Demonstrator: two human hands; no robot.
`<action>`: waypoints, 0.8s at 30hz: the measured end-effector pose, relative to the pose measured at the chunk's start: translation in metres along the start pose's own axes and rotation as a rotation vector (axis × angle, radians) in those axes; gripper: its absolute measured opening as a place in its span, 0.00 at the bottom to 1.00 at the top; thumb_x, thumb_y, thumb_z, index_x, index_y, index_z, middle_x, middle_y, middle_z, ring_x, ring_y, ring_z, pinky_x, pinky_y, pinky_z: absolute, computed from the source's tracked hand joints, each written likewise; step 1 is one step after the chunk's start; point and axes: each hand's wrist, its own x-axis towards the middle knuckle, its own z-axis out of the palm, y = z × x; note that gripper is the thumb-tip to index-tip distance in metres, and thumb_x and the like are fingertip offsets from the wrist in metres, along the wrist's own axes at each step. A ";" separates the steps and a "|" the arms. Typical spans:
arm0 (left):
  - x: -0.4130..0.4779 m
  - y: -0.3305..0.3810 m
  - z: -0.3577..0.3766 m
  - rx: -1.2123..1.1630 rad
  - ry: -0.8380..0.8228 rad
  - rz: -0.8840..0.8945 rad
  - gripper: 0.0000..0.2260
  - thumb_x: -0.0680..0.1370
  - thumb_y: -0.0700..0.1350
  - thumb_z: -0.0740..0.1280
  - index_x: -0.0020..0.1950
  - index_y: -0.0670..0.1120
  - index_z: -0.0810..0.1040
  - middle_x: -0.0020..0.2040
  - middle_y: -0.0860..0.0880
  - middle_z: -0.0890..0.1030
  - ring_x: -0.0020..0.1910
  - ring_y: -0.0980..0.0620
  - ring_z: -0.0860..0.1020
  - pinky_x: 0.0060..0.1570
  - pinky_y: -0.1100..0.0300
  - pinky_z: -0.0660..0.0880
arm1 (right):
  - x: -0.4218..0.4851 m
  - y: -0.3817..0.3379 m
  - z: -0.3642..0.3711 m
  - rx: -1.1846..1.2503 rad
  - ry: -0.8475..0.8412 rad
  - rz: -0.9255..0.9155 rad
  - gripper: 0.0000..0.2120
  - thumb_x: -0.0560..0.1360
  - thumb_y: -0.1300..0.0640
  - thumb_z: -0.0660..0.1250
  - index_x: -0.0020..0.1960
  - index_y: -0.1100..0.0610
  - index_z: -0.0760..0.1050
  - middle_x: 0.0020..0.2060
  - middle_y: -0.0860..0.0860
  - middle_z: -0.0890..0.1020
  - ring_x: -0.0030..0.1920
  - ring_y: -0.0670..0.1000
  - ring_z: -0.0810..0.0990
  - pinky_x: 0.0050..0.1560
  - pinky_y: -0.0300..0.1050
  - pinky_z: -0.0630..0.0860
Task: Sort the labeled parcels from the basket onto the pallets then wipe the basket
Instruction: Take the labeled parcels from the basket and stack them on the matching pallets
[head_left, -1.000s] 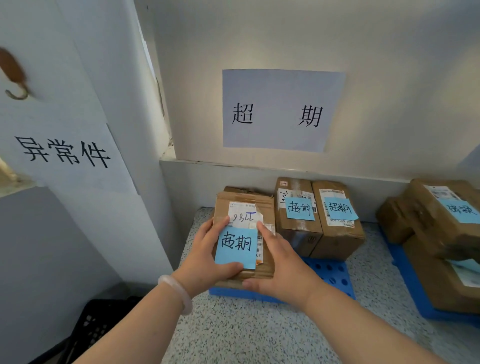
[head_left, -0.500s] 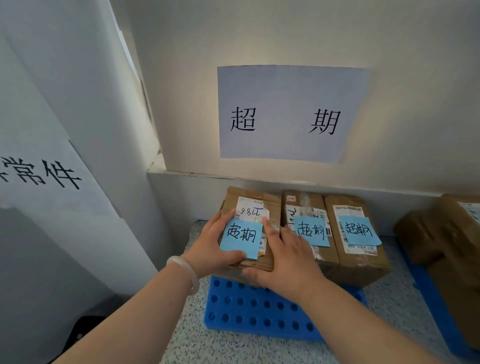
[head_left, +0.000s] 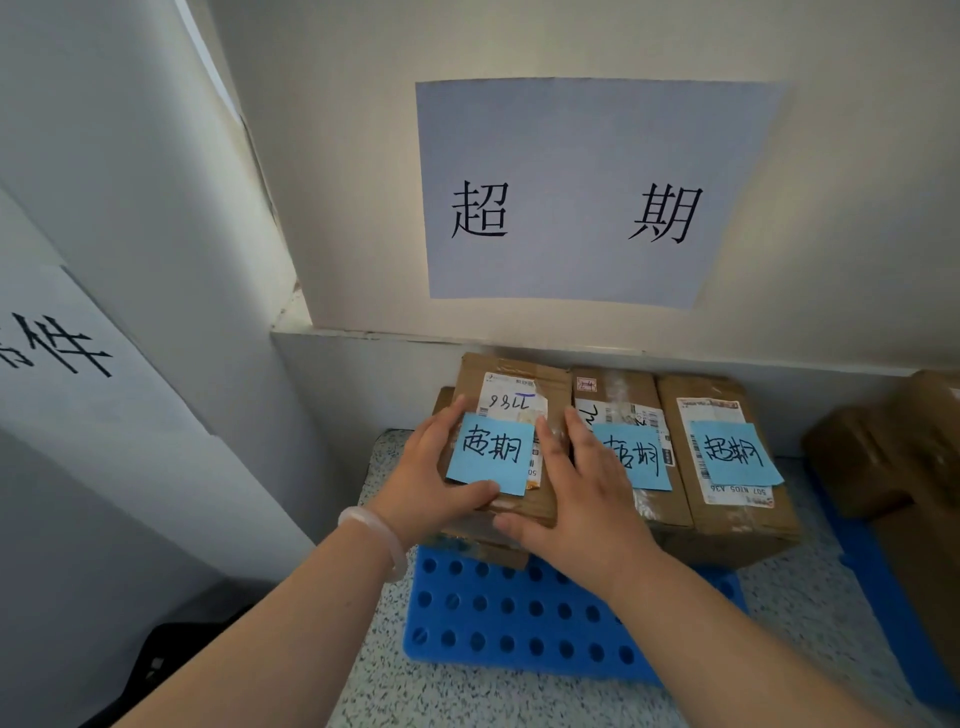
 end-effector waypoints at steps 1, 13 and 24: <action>-0.004 -0.002 0.001 -0.029 0.015 -0.018 0.44 0.63 0.65 0.73 0.74 0.67 0.54 0.69 0.55 0.67 0.67 0.54 0.69 0.64 0.51 0.74 | -0.003 0.000 0.002 0.007 0.025 -0.011 0.49 0.71 0.28 0.61 0.78 0.43 0.33 0.77 0.45 0.33 0.76 0.49 0.35 0.73 0.50 0.35; -0.020 -0.012 0.020 -0.360 0.059 -0.433 0.36 0.68 0.76 0.51 0.72 0.62 0.67 0.73 0.49 0.69 0.73 0.45 0.65 0.73 0.44 0.56 | -0.011 0.012 0.031 -0.058 0.196 -0.214 0.27 0.78 0.37 0.47 0.76 0.40 0.58 0.79 0.45 0.54 0.78 0.47 0.41 0.75 0.50 0.38; -0.016 0.001 0.030 -0.196 0.144 -0.295 0.32 0.74 0.74 0.50 0.76 0.65 0.55 0.78 0.52 0.60 0.77 0.48 0.58 0.75 0.44 0.55 | -0.001 0.022 0.023 -0.139 0.162 -0.219 0.28 0.79 0.45 0.60 0.77 0.42 0.55 0.79 0.47 0.52 0.78 0.49 0.39 0.74 0.52 0.34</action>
